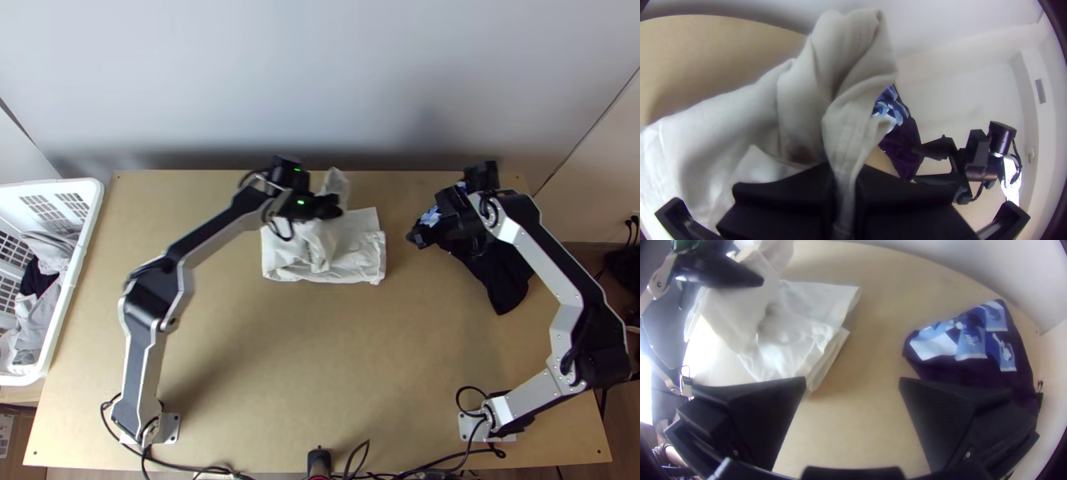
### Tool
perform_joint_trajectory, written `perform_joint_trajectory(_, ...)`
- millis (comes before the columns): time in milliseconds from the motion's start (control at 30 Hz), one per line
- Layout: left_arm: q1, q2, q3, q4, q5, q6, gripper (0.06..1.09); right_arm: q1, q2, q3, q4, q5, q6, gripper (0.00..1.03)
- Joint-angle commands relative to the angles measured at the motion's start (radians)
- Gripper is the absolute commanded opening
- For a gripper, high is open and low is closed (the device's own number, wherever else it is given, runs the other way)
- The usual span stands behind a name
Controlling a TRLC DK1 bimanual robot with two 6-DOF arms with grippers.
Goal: Fold the t-shirt
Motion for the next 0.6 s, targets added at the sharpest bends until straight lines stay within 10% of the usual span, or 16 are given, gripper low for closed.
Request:
perform_joint_trajectory(0,-0.086,0.198,0.21,0.01,-0.042,-0.046,0.09,-0.06,-0.059,-0.094,0.014,0.0,-0.006,0.97)
perform_joint_trajectory(267,-0.138,0.328,0.354,-0.001,-0.09,-0.063,0.11,-0.088,-0.088,-0.146,0.033,0.0,-0.008,0.97)
perform_joint_trajectory(567,-0.138,0.297,0.348,-0.068,-0.088,-0.06,0.72,-0.098,-0.087,-0.154,0.042,0.0,-0.009,0.97)
